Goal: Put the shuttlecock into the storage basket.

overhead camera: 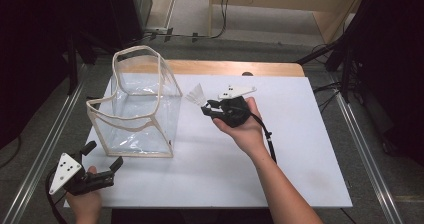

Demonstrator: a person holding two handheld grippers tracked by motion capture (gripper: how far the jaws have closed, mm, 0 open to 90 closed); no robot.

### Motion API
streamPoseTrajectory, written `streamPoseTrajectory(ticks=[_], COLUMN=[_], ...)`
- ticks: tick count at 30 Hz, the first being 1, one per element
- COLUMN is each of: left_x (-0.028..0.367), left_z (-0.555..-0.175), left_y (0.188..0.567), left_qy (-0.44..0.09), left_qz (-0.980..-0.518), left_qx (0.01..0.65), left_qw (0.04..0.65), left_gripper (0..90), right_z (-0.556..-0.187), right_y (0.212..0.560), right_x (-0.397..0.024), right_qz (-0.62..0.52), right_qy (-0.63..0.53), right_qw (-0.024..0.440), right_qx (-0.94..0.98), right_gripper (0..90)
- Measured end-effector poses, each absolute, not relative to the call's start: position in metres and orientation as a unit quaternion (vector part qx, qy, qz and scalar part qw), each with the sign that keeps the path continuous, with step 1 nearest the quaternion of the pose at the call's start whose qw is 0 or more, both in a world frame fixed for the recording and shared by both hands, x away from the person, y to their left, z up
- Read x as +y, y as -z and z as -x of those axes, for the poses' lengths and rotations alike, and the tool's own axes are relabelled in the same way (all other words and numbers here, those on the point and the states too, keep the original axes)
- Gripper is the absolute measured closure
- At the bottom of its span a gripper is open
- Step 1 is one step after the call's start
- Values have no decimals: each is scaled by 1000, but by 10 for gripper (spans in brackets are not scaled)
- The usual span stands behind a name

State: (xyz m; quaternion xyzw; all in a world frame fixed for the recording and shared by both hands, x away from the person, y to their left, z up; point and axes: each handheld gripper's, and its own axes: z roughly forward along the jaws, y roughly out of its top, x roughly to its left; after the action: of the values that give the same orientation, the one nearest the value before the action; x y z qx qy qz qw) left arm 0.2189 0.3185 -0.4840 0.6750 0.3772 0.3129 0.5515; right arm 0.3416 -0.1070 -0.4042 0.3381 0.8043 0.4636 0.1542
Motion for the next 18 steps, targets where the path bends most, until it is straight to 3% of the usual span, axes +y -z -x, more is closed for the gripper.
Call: streamPoseTrajectory(ticks=[18], left_x=[318], left_z=[-219], left_y=[484], left_qy=[-314], left_qz=[-676], left_qx=[376], left_qw=[550], left_gripper=[0], right_z=[-340], right_y=[388], right_x=[-100], right_qz=[-324], right_qy=[-477], right_qw=[162], right_qx=[800], right_gripper=[628])
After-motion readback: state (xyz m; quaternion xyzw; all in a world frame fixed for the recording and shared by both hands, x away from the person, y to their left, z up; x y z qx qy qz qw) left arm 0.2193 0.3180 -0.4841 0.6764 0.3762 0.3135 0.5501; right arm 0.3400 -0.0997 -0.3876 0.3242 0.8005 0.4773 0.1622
